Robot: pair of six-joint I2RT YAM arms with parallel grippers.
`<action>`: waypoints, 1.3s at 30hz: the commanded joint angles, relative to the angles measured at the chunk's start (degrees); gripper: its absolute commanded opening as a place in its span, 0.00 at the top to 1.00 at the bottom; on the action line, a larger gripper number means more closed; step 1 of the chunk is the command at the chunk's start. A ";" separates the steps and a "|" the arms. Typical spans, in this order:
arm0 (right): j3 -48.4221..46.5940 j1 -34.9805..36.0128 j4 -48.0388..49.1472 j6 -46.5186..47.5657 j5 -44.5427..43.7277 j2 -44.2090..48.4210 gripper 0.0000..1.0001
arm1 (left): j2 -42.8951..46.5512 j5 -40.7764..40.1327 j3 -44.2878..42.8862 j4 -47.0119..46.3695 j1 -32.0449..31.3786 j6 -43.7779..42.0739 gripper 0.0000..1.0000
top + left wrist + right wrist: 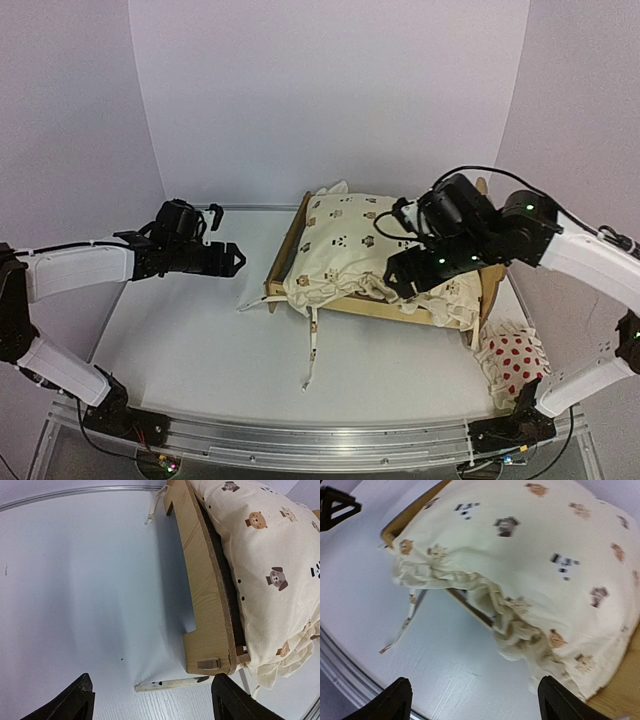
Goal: Set up the pet bed
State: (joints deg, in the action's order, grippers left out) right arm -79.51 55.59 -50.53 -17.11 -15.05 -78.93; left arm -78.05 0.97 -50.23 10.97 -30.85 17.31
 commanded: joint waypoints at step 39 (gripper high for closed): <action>1.31 -31.54 -6.92 0.17 4.59 -1.77 0.93 | -17.98 3.56 -12.51 2.75 -7.14 -0.28 0.80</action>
State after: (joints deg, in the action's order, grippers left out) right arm -75.32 22.94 -62.73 -23.95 -22.13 -75.83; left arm -100.10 7.69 -66.40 11.63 -36.47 14.99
